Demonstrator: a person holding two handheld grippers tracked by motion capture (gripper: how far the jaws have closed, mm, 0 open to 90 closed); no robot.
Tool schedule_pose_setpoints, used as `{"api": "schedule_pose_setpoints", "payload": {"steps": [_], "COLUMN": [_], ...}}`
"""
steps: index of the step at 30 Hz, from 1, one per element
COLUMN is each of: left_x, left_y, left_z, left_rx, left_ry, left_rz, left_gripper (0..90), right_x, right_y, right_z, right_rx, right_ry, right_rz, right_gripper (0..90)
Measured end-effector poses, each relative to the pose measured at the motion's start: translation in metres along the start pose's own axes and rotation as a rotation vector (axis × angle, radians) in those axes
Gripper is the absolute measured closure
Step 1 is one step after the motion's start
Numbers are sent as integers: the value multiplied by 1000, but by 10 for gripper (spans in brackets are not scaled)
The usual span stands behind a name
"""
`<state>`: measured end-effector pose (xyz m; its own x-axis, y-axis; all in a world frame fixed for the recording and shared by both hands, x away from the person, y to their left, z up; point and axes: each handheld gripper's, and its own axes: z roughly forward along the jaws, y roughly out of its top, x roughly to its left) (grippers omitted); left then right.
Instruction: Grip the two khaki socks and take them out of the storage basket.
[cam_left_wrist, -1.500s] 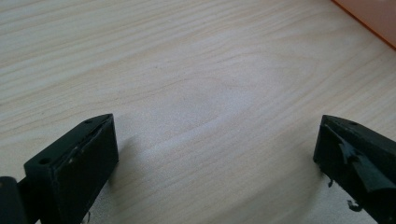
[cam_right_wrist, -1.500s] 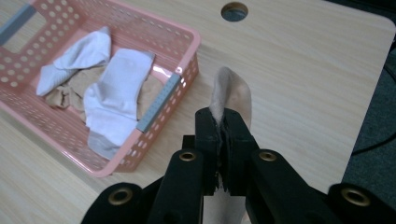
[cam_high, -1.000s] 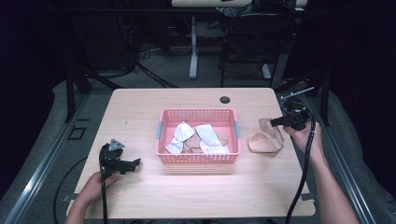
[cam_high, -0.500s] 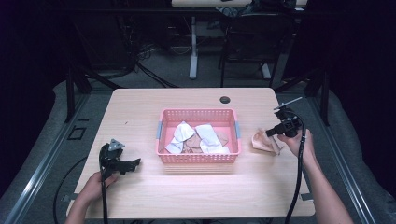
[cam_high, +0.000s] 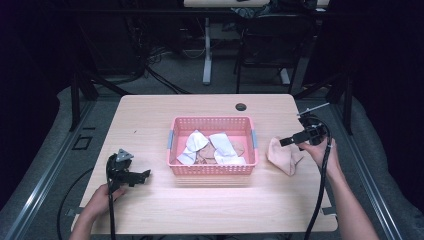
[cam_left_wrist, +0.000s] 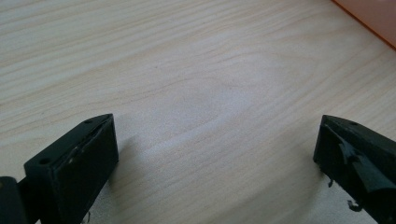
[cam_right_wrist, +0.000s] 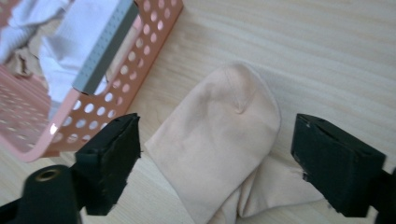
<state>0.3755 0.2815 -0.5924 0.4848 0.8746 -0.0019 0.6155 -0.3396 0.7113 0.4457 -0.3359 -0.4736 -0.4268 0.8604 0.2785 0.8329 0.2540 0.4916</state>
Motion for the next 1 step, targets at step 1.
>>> {"api": "schedule_pose_setpoints", "payload": {"steps": [1], "left_x": [0], "left_y": [0], "left_z": [0], "left_rx": [0], "left_ry": [0], "left_rz": [0], "left_gripper": [0], "right_x": [-2], "right_y": [0], "right_z": [-4], "right_rx": [-13], "right_ry": [2], "right_rz": [-4], "right_gripper": [131]}}
